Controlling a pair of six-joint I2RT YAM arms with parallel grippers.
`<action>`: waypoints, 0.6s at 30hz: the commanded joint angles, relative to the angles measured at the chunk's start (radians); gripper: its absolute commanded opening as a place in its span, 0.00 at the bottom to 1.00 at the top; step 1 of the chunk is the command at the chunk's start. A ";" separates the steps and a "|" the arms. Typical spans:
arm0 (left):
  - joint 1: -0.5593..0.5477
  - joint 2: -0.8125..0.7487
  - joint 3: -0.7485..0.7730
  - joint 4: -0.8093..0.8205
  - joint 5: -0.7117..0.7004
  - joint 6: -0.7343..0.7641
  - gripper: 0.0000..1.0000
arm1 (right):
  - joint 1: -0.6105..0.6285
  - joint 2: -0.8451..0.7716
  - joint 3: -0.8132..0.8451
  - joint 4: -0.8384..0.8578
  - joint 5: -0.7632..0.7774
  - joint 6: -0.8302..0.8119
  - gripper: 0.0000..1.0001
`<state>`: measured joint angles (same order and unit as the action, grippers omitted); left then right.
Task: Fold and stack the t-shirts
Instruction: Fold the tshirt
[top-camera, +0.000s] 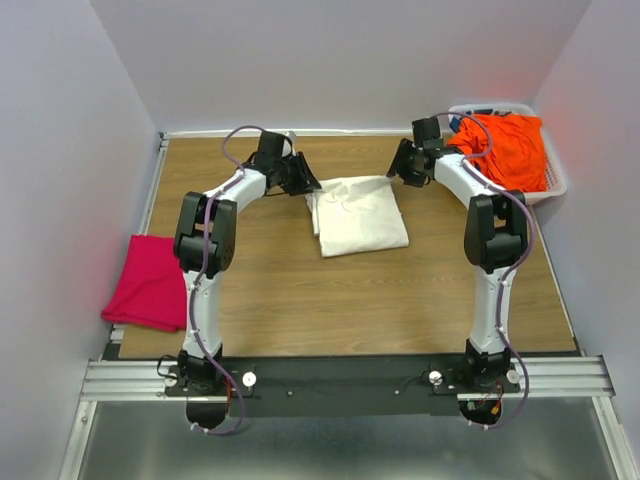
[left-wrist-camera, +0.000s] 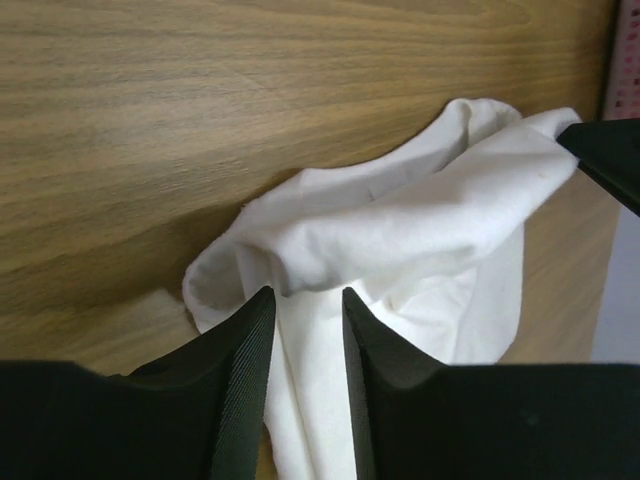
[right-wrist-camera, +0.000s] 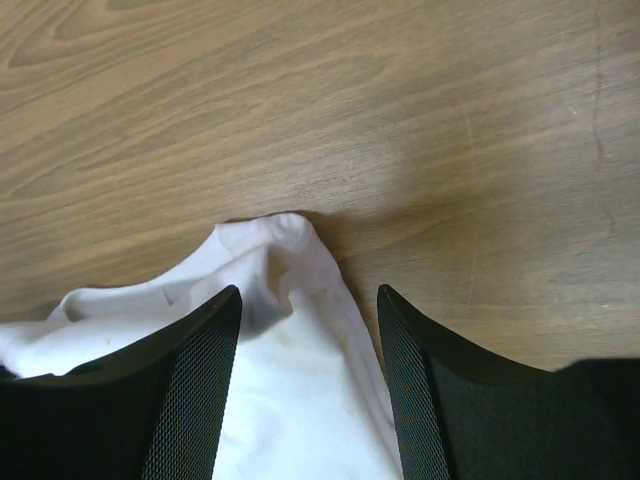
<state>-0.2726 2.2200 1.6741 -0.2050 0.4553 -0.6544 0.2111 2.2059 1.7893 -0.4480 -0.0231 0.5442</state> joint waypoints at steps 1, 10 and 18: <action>0.015 -0.123 -0.060 0.078 0.017 -0.008 0.43 | -0.004 -0.075 -0.011 0.028 0.011 -0.033 0.64; -0.002 -0.378 -0.394 0.158 -0.131 -0.100 0.53 | -0.003 -0.294 -0.336 0.152 0.055 -0.012 0.71; -0.062 -0.375 -0.539 0.243 -0.118 -0.119 0.48 | 0.024 -0.367 -0.461 0.246 0.029 -0.062 0.75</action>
<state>-0.2989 1.8202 1.1591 -0.0235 0.3485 -0.7605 0.2218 1.8416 1.3365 -0.2710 -0.0036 0.5224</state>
